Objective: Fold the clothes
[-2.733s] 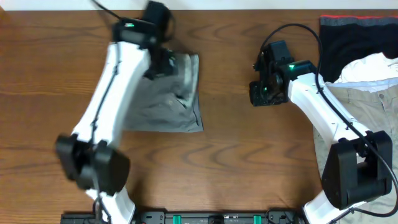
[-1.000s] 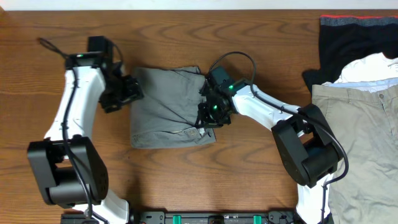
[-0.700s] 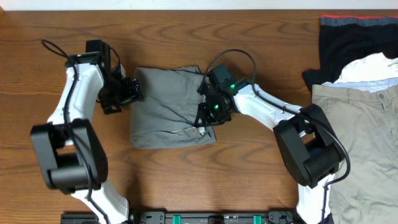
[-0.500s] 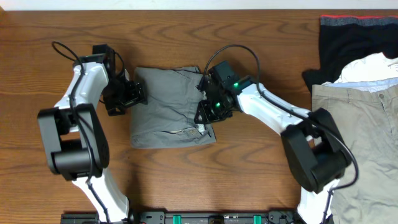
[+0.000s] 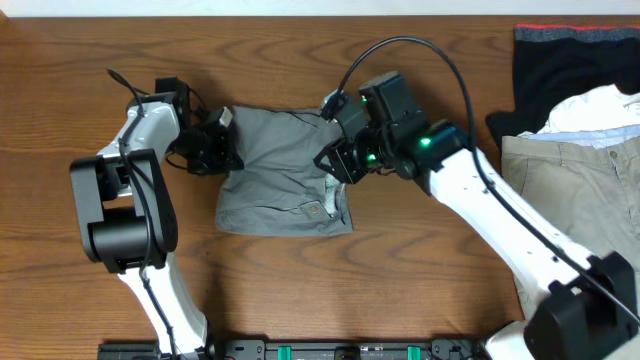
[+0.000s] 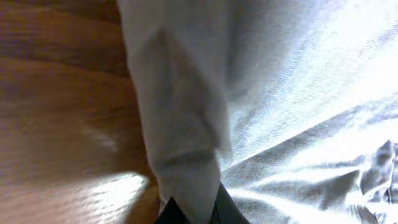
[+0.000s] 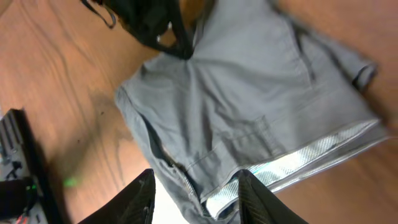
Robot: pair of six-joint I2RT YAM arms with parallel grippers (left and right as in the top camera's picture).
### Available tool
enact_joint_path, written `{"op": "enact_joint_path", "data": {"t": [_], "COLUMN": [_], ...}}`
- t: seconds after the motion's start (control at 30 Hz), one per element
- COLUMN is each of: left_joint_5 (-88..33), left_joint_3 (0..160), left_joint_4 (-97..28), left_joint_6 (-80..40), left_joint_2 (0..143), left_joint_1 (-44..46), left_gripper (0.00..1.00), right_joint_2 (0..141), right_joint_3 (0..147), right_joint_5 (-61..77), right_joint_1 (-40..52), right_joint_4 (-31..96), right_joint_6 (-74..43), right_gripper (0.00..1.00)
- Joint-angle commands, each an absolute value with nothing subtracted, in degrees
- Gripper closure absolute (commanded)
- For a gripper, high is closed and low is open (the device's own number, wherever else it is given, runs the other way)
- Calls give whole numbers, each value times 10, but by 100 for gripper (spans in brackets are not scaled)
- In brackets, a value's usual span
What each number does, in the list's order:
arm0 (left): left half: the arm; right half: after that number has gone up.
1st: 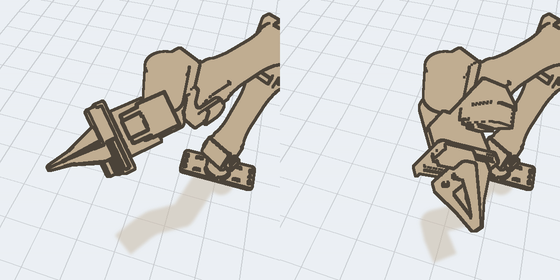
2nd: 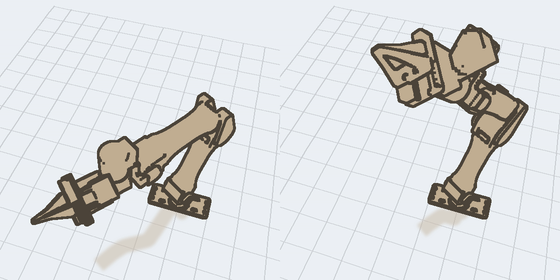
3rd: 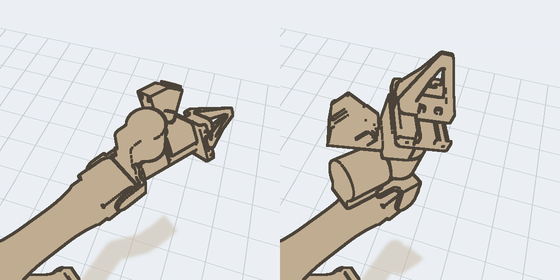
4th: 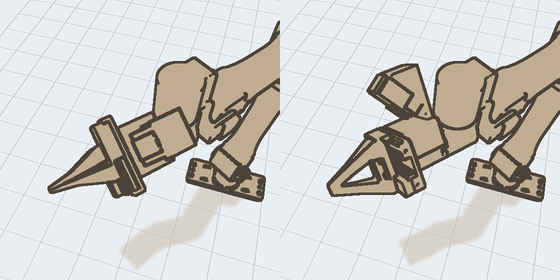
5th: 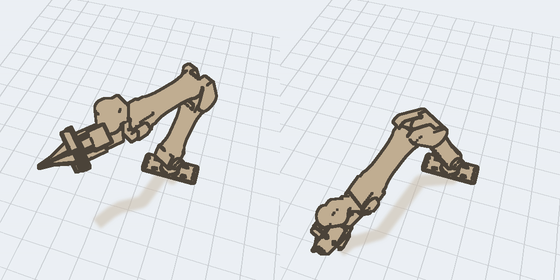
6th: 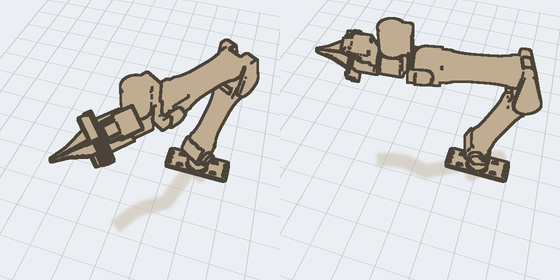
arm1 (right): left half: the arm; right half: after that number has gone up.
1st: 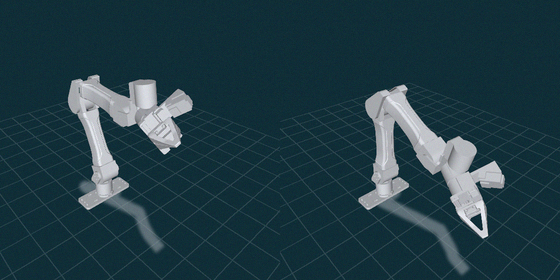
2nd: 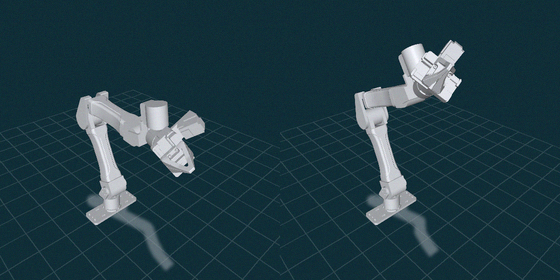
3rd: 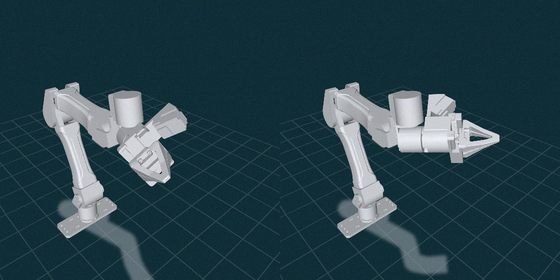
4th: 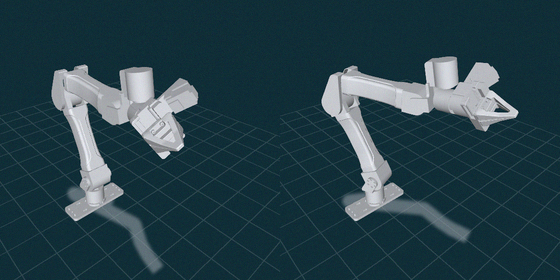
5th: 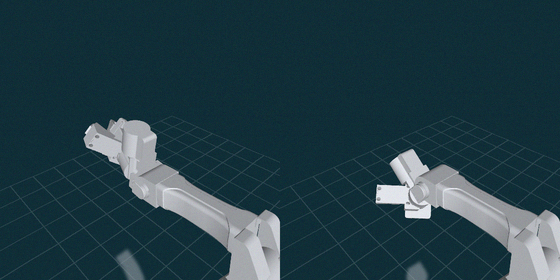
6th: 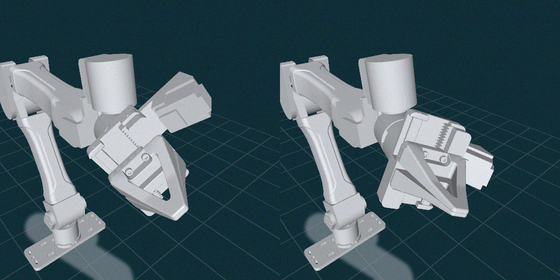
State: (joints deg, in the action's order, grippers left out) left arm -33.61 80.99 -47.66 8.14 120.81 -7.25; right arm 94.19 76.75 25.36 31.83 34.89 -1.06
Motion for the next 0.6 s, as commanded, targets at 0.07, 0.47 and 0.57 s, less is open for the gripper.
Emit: {"op": "enact_joint_path", "data": {"t": [0.07, 0.47, 0.57], "left_joint_5": [-301, -254, -249], "left_joint_3": [807, 807, 799], "left_joint_4": [-462, -393, -393], "left_joint_6": [10, -368, -484], "left_joint_2": [1222, 1222, 1222], "left_joint_1": [-130, -353, -374], "left_gripper": [94, 94, 94], "right_joint_2": [931, 931, 931], "right_joint_3": [768, 768, 768], "right_joint_5": [224, 225, 225], "right_joint_1": [310, 310, 310], "right_joint_4": [353, 355, 356], "right_joint_6": [-4, -17, -17], "right_gripper": [57, 58, 59]}}
